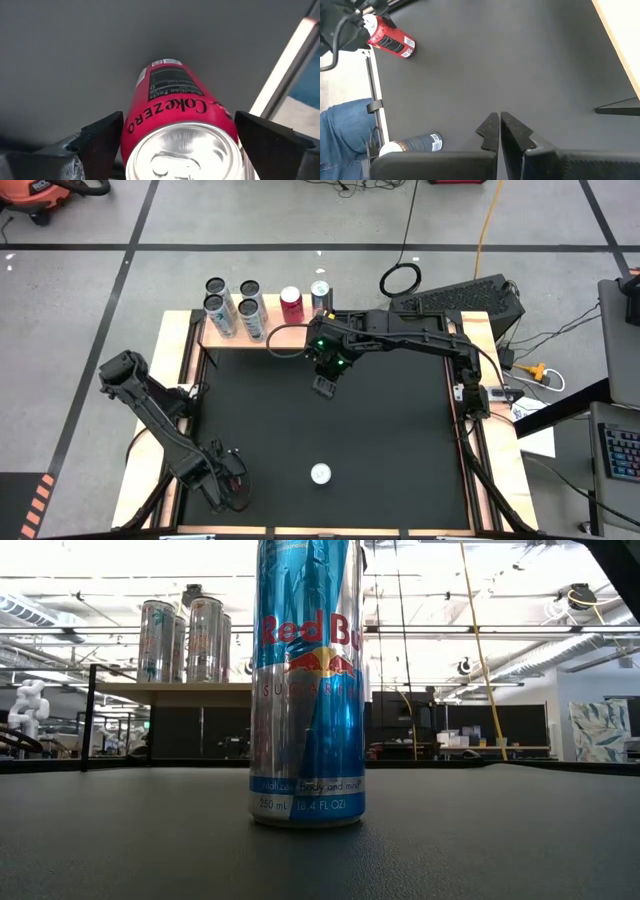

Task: Place canned beverage on shelf
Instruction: Put the red black soda can aligned with the red black soda can on the shelf

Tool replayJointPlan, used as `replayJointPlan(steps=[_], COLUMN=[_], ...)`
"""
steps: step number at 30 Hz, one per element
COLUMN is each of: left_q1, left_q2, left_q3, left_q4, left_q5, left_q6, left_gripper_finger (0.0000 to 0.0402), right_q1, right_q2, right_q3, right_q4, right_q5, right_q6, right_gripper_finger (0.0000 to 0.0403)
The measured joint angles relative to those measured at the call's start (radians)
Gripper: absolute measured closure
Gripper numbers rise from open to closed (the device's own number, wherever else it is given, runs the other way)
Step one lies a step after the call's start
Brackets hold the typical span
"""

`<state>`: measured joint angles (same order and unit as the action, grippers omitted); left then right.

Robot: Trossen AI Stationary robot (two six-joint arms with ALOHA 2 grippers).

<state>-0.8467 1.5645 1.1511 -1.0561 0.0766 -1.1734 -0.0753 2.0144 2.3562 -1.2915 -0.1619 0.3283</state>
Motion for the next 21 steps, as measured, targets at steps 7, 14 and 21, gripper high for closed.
replayJointPlan(steps=[7, 14, 21], left_q1=[0.0, 0.0, 0.001], left_q2=[0.048, 0.053, 0.053], left_q3=[0.0, 0.0, 0.0], left_q4=[-0.036, 0.015, 0.018], left_q5=[0.014, 0.046, 0.026], left_q6=[0.0, 0.0, 0.0], left_gripper_finger=[0.0039, 0.0062, 0.0065], right_q1=[0.002, 0.016, 0.028], right_q2=[0.0, 0.0, 0.0], right_q3=[0.0, 0.0, 0.0], right_q4=[-0.001, -0.001, 0.0], right_q5=[0.0, 0.0, 0.002], right_q6=[0.0, -0.004, -0.004], right_gripper_finger=[0.0403, 0.0403, 0.0403])
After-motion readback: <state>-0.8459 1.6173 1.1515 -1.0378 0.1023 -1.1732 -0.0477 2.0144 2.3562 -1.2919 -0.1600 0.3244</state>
